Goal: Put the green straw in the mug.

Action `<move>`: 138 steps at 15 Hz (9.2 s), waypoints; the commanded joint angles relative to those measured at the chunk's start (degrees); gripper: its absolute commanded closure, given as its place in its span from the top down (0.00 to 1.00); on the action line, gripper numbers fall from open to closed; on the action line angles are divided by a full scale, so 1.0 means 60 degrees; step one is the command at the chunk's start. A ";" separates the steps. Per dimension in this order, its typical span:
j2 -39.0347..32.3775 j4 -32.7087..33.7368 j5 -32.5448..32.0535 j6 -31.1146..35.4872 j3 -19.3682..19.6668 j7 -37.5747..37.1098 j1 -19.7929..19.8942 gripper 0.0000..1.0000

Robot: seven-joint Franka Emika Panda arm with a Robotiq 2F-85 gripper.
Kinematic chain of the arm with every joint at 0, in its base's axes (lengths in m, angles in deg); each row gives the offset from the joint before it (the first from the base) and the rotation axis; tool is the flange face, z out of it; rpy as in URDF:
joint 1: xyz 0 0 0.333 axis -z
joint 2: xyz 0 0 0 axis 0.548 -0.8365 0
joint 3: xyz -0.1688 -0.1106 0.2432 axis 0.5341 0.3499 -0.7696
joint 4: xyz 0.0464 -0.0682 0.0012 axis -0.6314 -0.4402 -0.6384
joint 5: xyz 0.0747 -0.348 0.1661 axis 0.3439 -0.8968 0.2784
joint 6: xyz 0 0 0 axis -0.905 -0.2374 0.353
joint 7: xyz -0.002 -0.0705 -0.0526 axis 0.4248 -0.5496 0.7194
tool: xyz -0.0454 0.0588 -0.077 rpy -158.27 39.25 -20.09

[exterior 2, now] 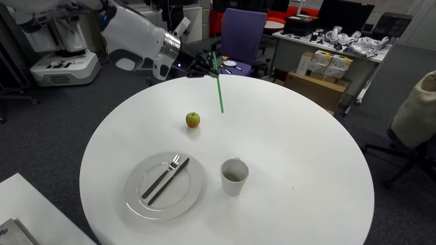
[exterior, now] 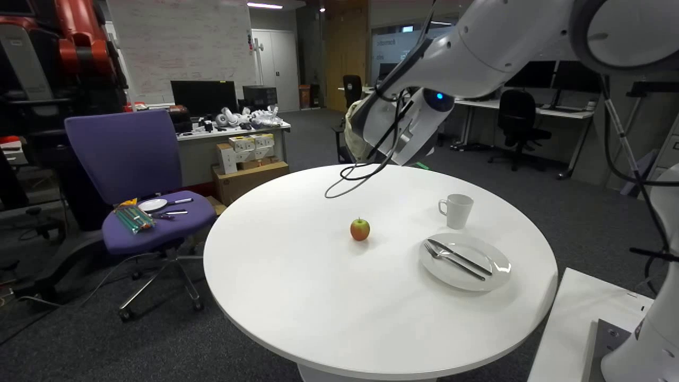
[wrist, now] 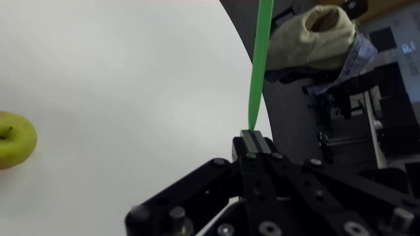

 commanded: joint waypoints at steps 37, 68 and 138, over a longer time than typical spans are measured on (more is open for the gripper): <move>-0.0489 0.3620 -0.4972 -1.8733 -0.5398 0.8416 1.1077 0.00; -0.1855 0.5306 -0.1888 -2.0679 -0.4562 0.4925 1.3179 0.00; -0.2569 0.5230 -0.4044 -1.9381 -0.4197 0.4540 1.3003 0.78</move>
